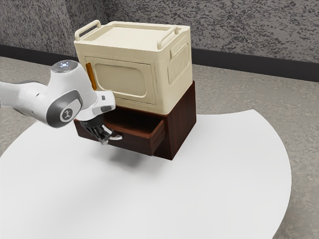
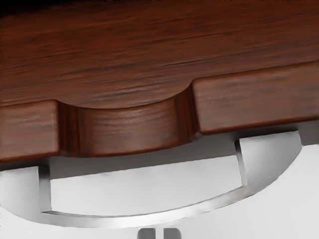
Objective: Push the drawer handle with one arm to close the drawer
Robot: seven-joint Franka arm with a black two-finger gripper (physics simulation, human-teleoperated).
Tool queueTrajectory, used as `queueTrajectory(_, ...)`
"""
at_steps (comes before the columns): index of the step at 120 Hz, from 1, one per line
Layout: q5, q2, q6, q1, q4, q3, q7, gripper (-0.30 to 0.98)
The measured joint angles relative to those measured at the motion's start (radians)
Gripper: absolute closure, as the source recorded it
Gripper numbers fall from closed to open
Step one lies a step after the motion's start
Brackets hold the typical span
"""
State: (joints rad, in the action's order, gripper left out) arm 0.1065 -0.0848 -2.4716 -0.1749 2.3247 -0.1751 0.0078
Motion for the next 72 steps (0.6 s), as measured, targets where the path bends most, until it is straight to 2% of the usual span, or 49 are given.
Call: queueTrajectory(72,-0.049,0.19,0.001,0.001,-0.219,0.0,0.025,0.79)
